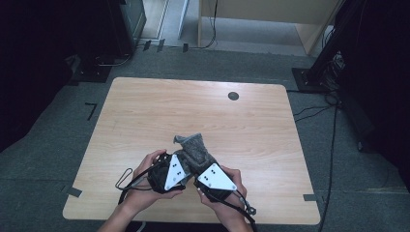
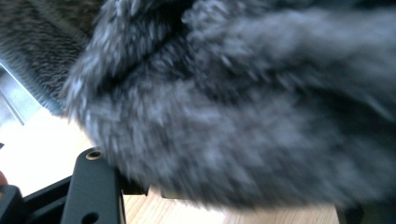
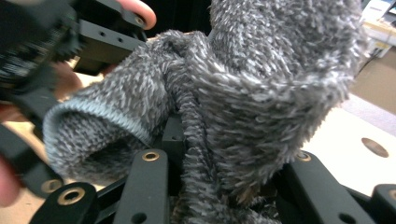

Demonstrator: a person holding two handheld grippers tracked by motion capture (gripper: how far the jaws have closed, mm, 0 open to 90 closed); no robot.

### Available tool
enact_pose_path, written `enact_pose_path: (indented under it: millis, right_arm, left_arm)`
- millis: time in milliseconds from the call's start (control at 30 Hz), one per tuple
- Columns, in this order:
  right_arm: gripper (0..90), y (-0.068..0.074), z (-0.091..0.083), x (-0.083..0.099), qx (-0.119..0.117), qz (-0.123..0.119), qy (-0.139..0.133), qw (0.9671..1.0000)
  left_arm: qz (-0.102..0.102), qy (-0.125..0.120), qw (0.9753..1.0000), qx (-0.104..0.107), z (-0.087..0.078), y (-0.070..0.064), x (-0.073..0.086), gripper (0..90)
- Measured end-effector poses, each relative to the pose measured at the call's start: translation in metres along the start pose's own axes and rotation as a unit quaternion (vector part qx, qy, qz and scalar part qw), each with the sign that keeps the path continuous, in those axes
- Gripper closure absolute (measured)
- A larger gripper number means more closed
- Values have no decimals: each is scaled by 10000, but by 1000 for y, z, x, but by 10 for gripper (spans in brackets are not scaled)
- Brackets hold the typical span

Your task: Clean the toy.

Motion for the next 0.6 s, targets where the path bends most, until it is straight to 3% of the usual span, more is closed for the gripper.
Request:
enact_pose_path:
  millis: [100, 200, 267, 367, 467, 533, 600]
  right_arm:
    - [673, -18, 1, 5, 178, 212, 85, 9996]
    - [674, -39, 2, 18, 428, 402, 413, 9974]
    - [675, -47, -3, 18, 492, 607, 400, 9961]
    - [672, -35, -7, 4, 270, 530, 147, 9981]
    - [671, -9, -8, -6, -49, 115, -24, 9999]
    - [671, -2, -5, -5, -33, -96, 37, 9999]
    - [674, -12, -3, 0, 110, 42, 122, 9999]
  left_arm:
    - [-35, -63, 10000, -13, -5, 5, -1, 345]
    - [-225, -192, 9996, 20, -9, 12, -2, 345]
    - [-246, -178, 9995, -17, -10, 15, 0, 345]
    - [-213, -128, 9997, 20, -6, 13, 2, 345]
    - [-96, -111, 9998, 91, -4, 6, 0, 345]
    - [-43, -138, 9998, 108, -5, 3, -2, 345]
    - [-103, -182, 9997, 119, -6, 4, -3, 345]
Point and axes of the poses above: each handheld gripper's, and its own axes: z roughly forward along the jaws, x roughly out of its underside, y roughly to its left, the point moved 10 cm from there along z, roughly forward along the jaws, and after that the axes turned 2 degrees about x, right-handed, at the moved point
